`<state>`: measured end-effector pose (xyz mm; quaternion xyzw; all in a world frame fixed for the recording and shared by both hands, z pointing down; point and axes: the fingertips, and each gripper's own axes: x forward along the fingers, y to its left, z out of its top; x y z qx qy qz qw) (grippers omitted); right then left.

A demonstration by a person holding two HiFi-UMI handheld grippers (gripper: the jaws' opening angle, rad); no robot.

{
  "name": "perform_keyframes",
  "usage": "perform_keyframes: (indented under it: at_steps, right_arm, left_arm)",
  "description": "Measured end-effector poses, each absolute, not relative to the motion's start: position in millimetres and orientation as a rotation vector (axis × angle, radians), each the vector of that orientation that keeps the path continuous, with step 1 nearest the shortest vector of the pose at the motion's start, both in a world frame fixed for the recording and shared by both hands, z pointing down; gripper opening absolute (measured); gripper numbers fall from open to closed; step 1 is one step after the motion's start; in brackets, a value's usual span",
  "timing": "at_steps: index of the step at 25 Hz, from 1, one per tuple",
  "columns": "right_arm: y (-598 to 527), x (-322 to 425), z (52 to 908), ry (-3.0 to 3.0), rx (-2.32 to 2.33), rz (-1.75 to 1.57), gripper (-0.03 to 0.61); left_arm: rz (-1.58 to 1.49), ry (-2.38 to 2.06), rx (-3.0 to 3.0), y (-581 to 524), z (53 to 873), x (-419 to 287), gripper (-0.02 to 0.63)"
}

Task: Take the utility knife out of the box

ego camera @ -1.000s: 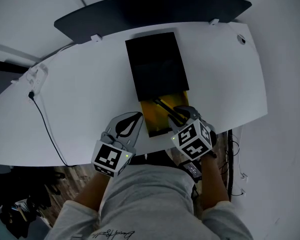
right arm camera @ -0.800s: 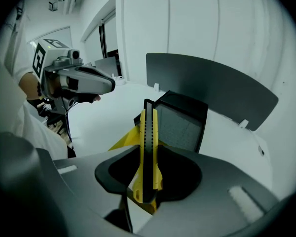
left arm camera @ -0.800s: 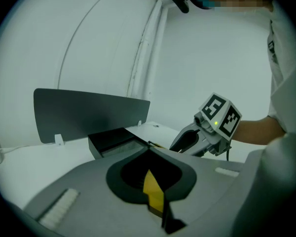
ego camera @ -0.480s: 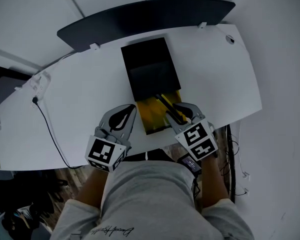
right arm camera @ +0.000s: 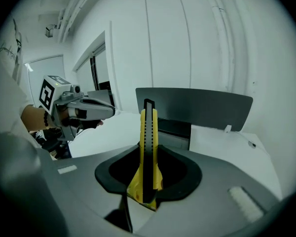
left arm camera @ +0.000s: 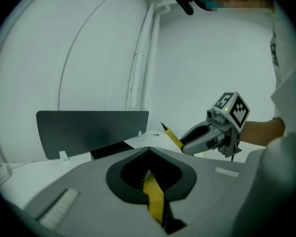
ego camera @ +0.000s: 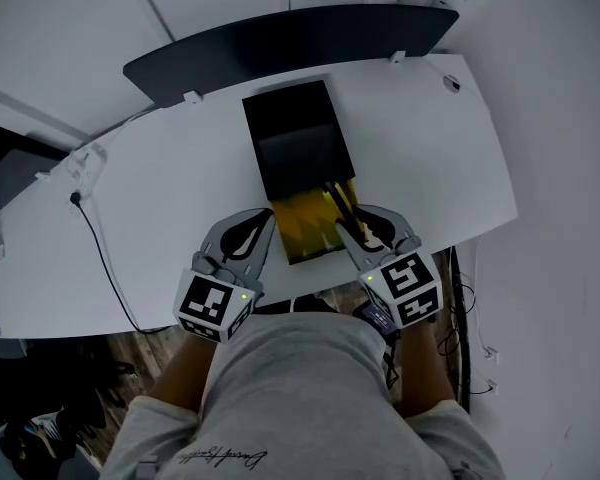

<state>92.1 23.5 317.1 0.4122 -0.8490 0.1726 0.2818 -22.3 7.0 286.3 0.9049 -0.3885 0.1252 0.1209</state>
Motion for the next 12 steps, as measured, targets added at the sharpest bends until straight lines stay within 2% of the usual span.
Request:
perform_keyframes:
  at_steps: [12]
  right_arm:
    - [31.0,86.9,296.8,-2.382,1.160,0.505,0.132]
  left_arm:
    - [0.357,-1.143,2.647,19.0,274.1,-18.2,0.000]
